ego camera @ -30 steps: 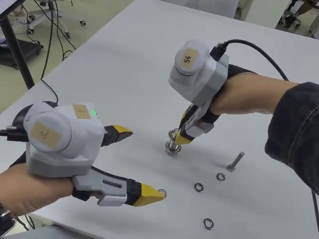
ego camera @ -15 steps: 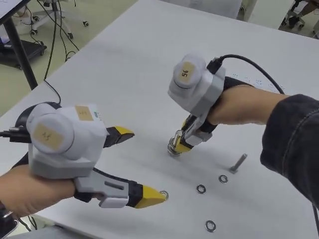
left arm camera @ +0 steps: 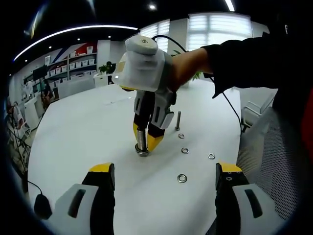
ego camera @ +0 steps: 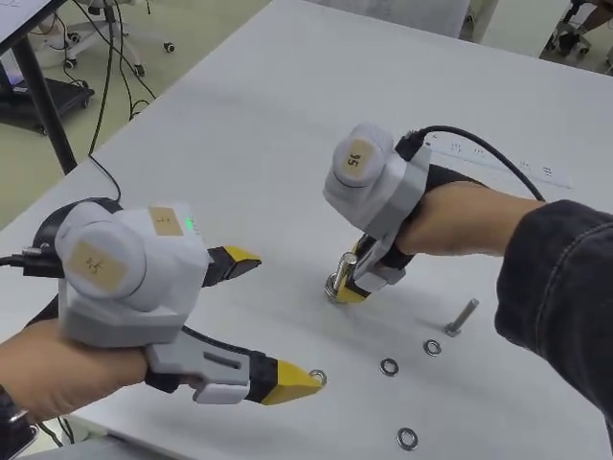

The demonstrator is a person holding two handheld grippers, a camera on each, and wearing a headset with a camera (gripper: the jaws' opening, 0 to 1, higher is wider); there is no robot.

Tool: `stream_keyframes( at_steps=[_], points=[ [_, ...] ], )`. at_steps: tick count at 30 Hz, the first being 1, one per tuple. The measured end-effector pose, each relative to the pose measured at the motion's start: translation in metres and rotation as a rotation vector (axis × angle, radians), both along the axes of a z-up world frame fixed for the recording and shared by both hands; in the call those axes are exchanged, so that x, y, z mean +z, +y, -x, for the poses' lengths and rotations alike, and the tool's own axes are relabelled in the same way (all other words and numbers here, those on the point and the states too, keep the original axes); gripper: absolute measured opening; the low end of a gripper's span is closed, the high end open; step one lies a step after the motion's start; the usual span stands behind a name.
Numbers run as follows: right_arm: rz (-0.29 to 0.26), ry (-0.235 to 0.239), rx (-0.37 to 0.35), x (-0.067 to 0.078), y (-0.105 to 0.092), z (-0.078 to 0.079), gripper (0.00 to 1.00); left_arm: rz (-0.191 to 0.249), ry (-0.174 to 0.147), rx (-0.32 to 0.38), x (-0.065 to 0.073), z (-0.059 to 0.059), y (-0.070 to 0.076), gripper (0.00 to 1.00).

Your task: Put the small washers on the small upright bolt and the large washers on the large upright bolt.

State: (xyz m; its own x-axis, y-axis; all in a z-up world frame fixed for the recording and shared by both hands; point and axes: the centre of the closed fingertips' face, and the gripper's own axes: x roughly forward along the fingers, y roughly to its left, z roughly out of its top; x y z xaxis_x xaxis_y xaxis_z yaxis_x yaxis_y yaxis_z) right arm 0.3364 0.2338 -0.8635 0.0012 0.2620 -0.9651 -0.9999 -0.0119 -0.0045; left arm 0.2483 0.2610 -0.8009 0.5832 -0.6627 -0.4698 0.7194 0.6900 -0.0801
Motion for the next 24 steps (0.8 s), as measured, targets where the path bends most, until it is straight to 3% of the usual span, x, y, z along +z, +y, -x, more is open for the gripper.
stream_keyframes(
  at_steps=[24],
  points=[
    [-0.005, -0.006, 0.009, -0.0004, -0.0008, -0.0016, 0.24, 0.0, 0.003, -0.003, -0.0014, -0.0022, -0.0018, 0.84]
  ],
)
